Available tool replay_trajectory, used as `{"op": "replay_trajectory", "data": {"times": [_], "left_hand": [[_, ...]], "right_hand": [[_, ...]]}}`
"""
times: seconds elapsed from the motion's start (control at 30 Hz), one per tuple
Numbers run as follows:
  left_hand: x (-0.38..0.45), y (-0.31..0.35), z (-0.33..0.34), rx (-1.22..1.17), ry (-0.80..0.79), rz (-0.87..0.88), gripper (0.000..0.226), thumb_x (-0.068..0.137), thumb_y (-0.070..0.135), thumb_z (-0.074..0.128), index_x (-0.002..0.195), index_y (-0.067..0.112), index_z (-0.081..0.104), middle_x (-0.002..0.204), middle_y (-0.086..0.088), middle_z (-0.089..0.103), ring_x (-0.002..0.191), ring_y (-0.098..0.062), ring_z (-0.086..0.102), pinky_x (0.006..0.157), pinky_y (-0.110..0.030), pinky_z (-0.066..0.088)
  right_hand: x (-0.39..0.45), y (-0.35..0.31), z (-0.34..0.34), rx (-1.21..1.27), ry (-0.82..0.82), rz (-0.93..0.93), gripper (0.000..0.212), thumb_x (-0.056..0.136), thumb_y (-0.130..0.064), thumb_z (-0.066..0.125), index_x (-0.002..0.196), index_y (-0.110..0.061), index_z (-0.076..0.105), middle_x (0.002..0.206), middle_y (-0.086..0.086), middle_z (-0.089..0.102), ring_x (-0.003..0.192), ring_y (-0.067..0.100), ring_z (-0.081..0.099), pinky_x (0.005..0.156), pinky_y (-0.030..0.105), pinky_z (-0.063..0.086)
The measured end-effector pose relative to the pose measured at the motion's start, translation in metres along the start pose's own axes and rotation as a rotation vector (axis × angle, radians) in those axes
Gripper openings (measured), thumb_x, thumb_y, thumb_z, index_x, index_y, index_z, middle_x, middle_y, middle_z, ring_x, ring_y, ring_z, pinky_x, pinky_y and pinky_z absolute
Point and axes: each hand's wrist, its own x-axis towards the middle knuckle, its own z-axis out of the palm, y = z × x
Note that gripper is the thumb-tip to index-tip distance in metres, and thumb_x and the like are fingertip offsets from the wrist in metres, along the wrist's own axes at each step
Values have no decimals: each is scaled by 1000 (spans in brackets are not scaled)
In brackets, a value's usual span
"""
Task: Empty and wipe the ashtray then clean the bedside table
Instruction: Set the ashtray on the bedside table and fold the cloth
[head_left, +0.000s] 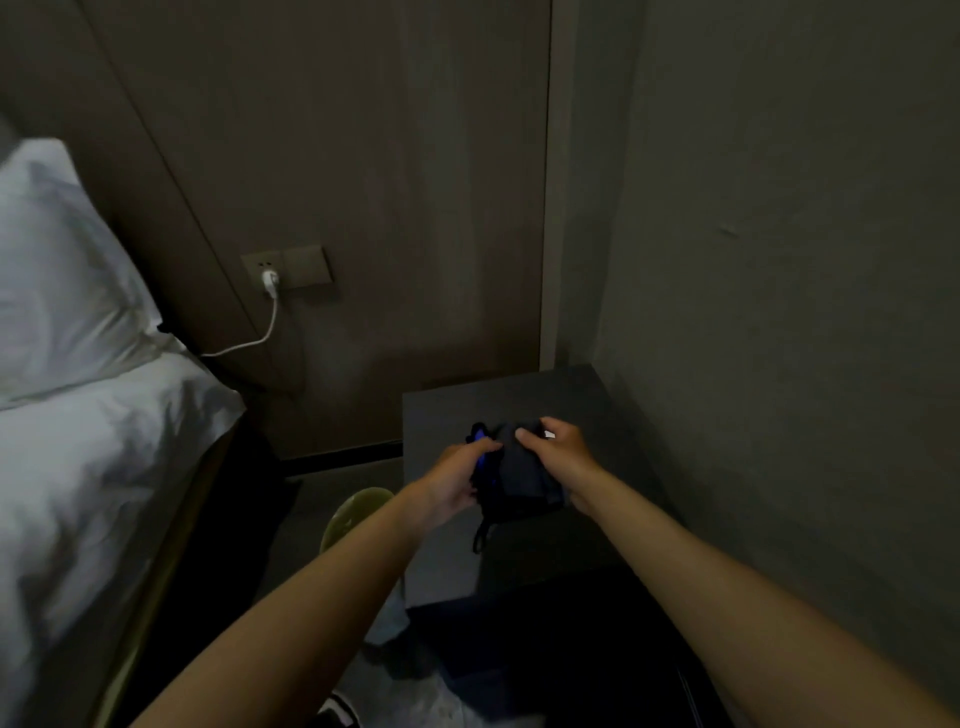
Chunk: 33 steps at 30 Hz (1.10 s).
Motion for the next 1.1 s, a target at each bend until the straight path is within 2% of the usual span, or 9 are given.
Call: {"op": "replay_trajectory", "data": {"times": [0.13, 0.23, 0.33, 0.47, 0.67, 0.73, 0.83, 0.97, 1.1], "left_hand": [[-27, 0, -2, -47, -20, -5, 23, 99, 26, 42, 111, 17, 60, 104, -8, 66, 98, -25, 61, 84, -38, 50], [-38, 0, -3, -32, -56, -15, 31, 100, 48, 44, 111, 24, 60, 114, -5, 67, 108, -27, 62, 94, -40, 48], [-39, -3, -7, 65, -43, -16, 43, 95, 60, 54, 122, 28, 62, 123, -4, 70, 113, -26, 66, 90, -42, 57], [-38, -5, -11, 45, 56, 41, 32, 104, 27, 52, 131, 10, 58, 116, -9, 71, 102, -24, 69, 74, -38, 60], [-42, -10, -15, 3, -29, 104, 30, 100, 18, 61, 129, 13, 62, 124, -11, 70, 115, -28, 68, 95, -45, 58], [-42, -13, -15, -20, -24, 134, 32, 95, 13, 67, 127, 12, 64, 119, -11, 73, 111, -27, 70, 97, -44, 57], [-46, -13, -15, -99, -78, 162, 34, 91, 4, 69, 125, 9, 66, 120, -12, 73, 111, -27, 71, 97, -43, 56], [-47, -11, -18, -100, -144, 142, 48, 84, -10, 70, 127, 10, 63, 126, -13, 70, 118, -28, 67, 104, -47, 52], [-42, -12, -18, -66, -161, 129, 39, 90, 16, 74, 127, 12, 66, 125, -10, 71, 120, -25, 66, 107, -43, 50]], "right_hand": [[-7, -3, -2, 28, 30, 4, 4, 90, -29, 70, 89, -24, 70, 98, 0, 75, 99, 24, 70, 85, 41, 59], [-13, -6, 0, -2, 36, 12, 9, 89, -33, 69, 88, -25, 70, 100, -1, 74, 98, 22, 68, 89, 44, 58], [-17, -5, 3, -15, 39, -8, 8, 90, -33, 70, 87, -26, 70, 98, -4, 74, 98, 20, 68, 90, 43, 57], [-23, -9, 1, 3, 33, -27, 11, 97, -27, 63, 103, -23, 72, 107, 0, 73, 103, 21, 67, 94, 43, 56], [-24, -7, 0, -70, 55, -14, 18, 103, -24, 49, 108, -20, 66, 111, 5, 69, 105, 26, 65, 94, 46, 55], [-27, -11, 2, 96, 15, 101, 22, 104, -25, 48, 119, -16, 63, 115, 7, 67, 103, 26, 64, 89, 40, 53], [-34, -13, 3, 382, -82, 264, 32, 97, -38, 61, 111, -9, 65, 104, 12, 72, 94, 27, 68, 78, 37, 55], [-34, -3, -2, 223, -68, 147, 33, 92, -41, 68, 106, -11, 68, 103, 10, 74, 93, 22, 70, 71, 31, 53], [-28, 4, -1, 142, -77, 120, 19, 100, -32, 58, 101, -16, 67, 102, 8, 72, 89, 18, 68, 74, 32, 53]]}}
